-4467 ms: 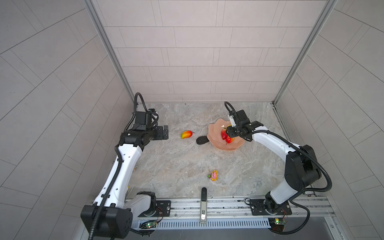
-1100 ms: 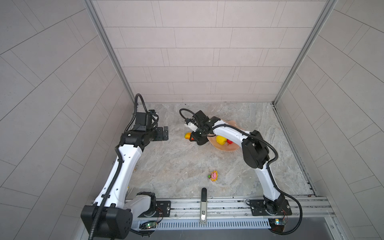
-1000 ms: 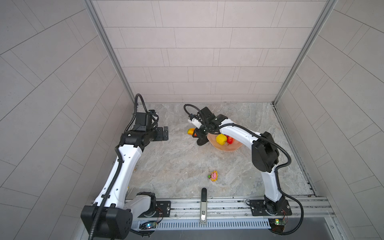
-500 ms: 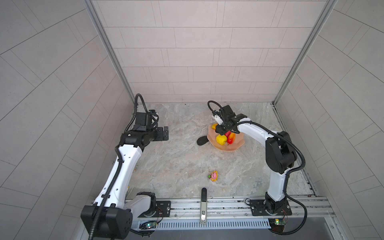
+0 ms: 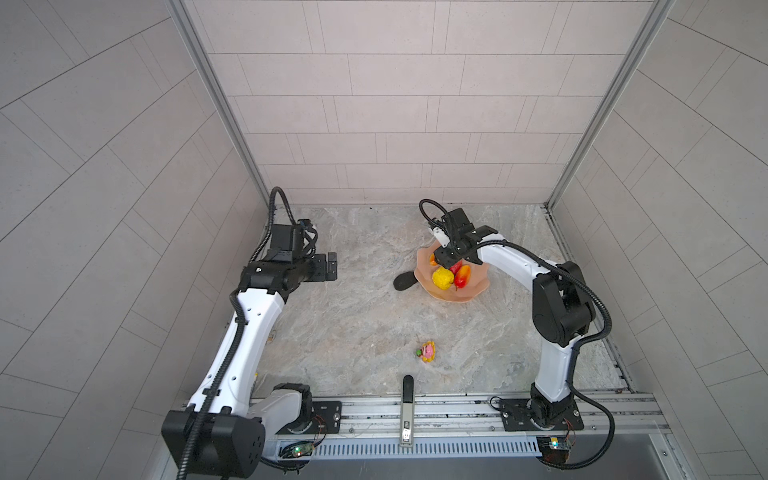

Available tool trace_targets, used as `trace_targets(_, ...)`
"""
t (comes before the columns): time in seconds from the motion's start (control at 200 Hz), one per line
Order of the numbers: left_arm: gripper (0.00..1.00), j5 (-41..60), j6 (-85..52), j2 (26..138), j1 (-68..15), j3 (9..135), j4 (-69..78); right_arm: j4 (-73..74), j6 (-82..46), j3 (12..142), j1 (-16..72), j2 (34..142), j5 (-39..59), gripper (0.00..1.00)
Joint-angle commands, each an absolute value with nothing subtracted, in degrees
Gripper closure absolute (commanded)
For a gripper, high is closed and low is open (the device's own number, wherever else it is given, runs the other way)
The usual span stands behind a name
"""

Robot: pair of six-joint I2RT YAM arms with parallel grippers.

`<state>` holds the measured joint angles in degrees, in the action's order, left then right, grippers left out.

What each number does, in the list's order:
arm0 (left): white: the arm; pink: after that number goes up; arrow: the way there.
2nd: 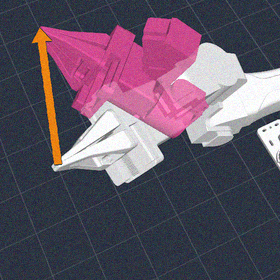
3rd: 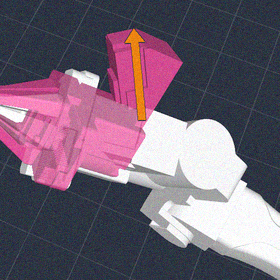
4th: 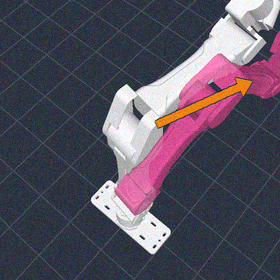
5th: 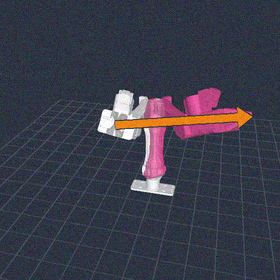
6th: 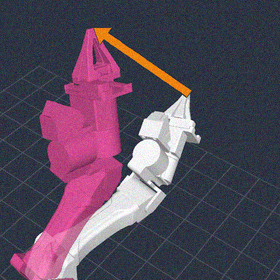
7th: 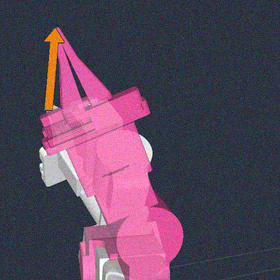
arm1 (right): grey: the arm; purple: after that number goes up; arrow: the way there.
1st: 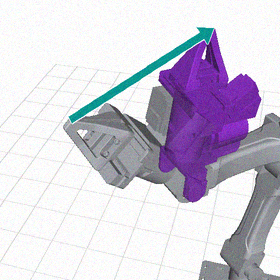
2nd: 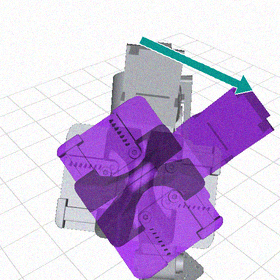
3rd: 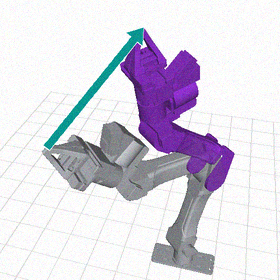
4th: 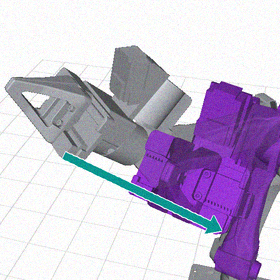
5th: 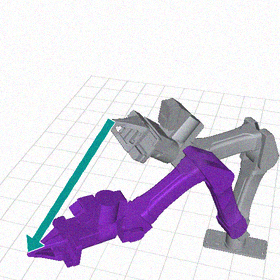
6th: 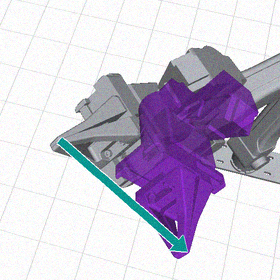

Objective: Place and organize the fake fruits in the fruit bowl
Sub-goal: 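Carry the mango with the right gripper and release it into the bowl, then move the right gripper to the dark avocado and grasp it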

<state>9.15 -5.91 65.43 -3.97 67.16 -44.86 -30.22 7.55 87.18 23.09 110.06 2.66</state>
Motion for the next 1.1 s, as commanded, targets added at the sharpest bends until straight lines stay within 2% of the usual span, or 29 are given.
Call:
trace_targets(0.0,0.0,9.57,-5.45,64.9,-3.82,67.09,-44.65,-31.01,8.46,87.27,22.9,108.22,2.34,0.38)
trace_targets(0.095,0.0,9.58,-5.45,64.95,-3.67,67.09,-44.72,-31.52,8.4,87.62,23.24,106.55,3.17,0.36)
trace_targets(0.27,0.0,9.75,-5.44,65.14,-3.69,67.19,-44.72,-31.02,8.29,87.45,27.19,103.51,9.57,0.2)
trace_targets(0.425,0.0,10.02,-5.26,65.26,-3.69,67.29,-44.84,-30.14,9.06,87.86,33.33,105.6,14.22,0.13)
trace_targets(0.821,0.0,9.34,-5.36,64.53,-3.69,67.15,-45.0,-40.49,18.84,98.57,37.42,118.16,12.73,0.13)
trace_targets(1.096,0.0,9.45,-5.36,64.76,-3.68,67.13,-44.84,-45.04,23.92,102.62,38.18,122.39,9.27,0.14)
